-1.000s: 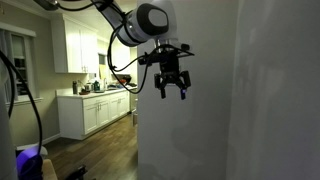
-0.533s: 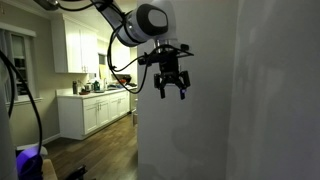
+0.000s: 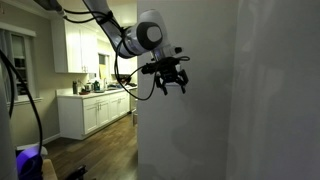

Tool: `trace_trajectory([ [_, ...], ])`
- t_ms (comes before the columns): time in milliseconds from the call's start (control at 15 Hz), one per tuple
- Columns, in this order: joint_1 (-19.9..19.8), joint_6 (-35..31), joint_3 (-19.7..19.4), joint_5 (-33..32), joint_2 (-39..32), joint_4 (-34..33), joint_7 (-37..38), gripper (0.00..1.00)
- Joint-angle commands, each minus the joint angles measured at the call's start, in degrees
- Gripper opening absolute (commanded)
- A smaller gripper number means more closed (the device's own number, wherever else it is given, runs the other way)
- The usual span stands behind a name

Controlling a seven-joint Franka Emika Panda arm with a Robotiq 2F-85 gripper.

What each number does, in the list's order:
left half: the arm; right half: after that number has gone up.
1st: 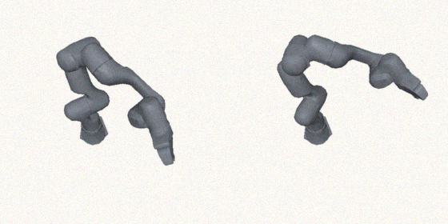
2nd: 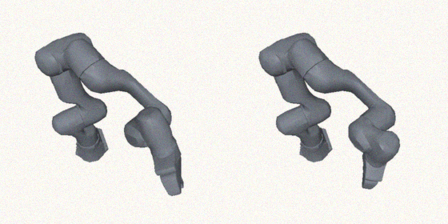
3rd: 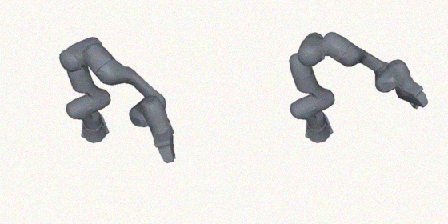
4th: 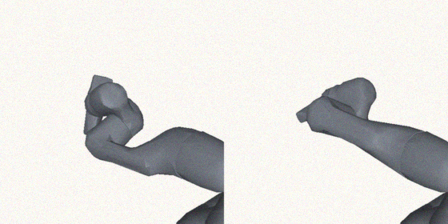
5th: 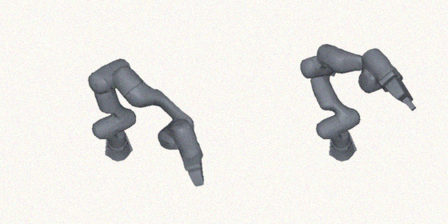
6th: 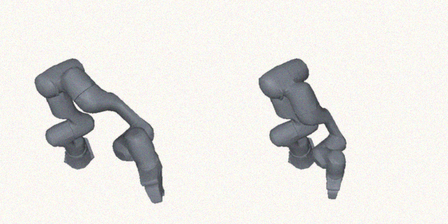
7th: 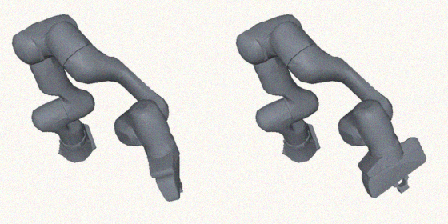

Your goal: Turn off the kitchen light

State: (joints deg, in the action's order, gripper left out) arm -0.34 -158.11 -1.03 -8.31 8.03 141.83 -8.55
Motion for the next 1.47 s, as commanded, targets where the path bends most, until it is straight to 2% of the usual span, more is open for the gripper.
trace_trajectory([
  [0,1.6,-10.8,-0.6,3.8,-3.5,0.2,-4.4,1.00],
  [200,4.0,-21.2,-1.0,11.5,-6.1,0.3,-7.2,1.00],
  [400,8.1,-25.1,0.0,22.7,-7.3,-0.7,-14.4,0.97],
  [467,9.0,-24.8,0.4,25.0,-7.1,-1.2,-16.3,0.73],
  [600,10.6,-23.3,0.4,28.8,-6.6,-2.3,-19.4,0.69],
  [1067,9.9,-17.2,-2.3,29.4,-6.8,-4.0,-23.5,0.22],
  [1267,11.2,-15.6,-2.4,33.7,-6.0,-4.3,-29.5,0.03],
  [1400,11.3,-14.5,-2.5,34.5,-5.6,-4.3,-32.2,0.00],
])
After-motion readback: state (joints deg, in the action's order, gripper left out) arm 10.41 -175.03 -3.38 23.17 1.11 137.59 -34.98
